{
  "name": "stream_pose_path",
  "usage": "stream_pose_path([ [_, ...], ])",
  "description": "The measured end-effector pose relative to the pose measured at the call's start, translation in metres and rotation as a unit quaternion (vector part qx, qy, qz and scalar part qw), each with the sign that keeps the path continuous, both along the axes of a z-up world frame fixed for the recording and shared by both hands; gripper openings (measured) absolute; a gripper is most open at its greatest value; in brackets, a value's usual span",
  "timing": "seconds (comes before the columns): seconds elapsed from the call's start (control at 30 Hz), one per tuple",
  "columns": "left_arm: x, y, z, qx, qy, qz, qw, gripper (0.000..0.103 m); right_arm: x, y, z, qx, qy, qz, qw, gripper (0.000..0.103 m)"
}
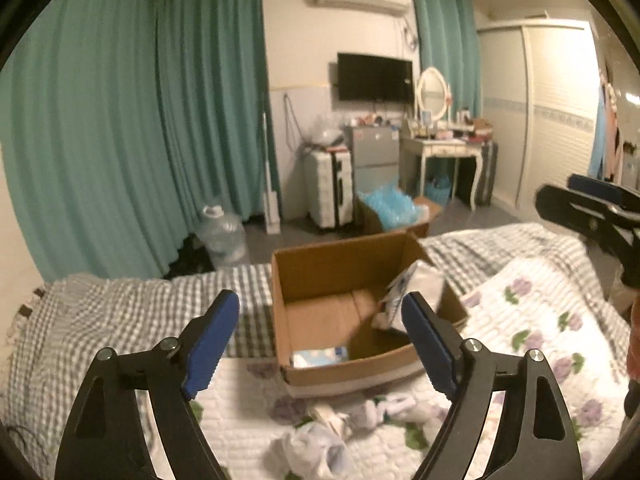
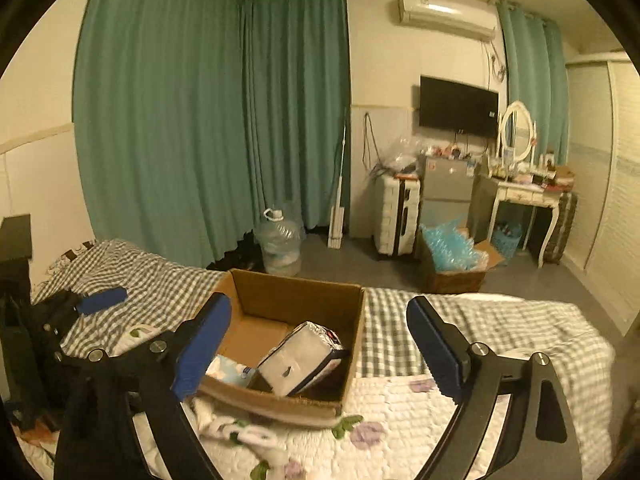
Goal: Organize soft objects
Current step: 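Move both tools back toward the white items on the bed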
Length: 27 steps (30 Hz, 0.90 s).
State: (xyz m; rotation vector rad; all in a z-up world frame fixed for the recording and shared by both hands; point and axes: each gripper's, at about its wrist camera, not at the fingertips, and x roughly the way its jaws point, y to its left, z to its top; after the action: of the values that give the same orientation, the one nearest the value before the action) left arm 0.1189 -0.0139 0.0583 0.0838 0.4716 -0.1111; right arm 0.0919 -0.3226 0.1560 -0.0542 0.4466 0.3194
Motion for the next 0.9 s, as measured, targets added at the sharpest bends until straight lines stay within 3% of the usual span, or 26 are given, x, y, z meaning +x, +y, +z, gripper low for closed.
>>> stream_pose_path([
  [0.1, -0.033, 0.003, 0.015, 0.014, -0.027, 0.010, 0.9995, 0.092, -0.034, -0.002, 0.024, -0.016, -0.017, -0.010, 1.000, 0.099],
  [0.2, -0.062, 0.006, 0.019, 0.025, -0.049, 0.018, 0.9983, 0.092, -0.067, 0.000, 0.033, -0.028, -0.023, -0.011, 0.999, 0.102],
  [0.37, -0.090, 0.012, 0.005, 0.024, -0.056, 0.024, 0.9978, 0.092, -0.113, 0.009, 0.027, -0.049, -0.009, -0.014, 0.999, 0.102],
  [0.47, -0.095, 0.015, -0.018, 0.025, -0.051, 0.027, 0.9980, 0.092, -0.128, 0.012, 0.004, -0.050, 0.007, -0.017, 0.999, 0.102],
  [0.6, -0.080, 0.018, -0.062, 0.017, -0.008, 0.022, 0.9996, 0.092, -0.125, 0.013, -0.040, -0.050, 0.039, -0.029, 0.998, 0.102],
  [0.73, -0.065, 0.025, -0.115, 0.006, 0.045, 0.028, 0.9986, 0.092, -0.105, 0.012, -0.097, -0.030, 0.106, -0.038, 0.993, 0.102],
  [0.9, -0.052, 0.028, -0.155, 0.004, 0.090, 0.037, 0.9952, 0.092, -0.086, 0.019, -0.162, -0.038, 0.176, -0.035, 0.983, 0.102],
])
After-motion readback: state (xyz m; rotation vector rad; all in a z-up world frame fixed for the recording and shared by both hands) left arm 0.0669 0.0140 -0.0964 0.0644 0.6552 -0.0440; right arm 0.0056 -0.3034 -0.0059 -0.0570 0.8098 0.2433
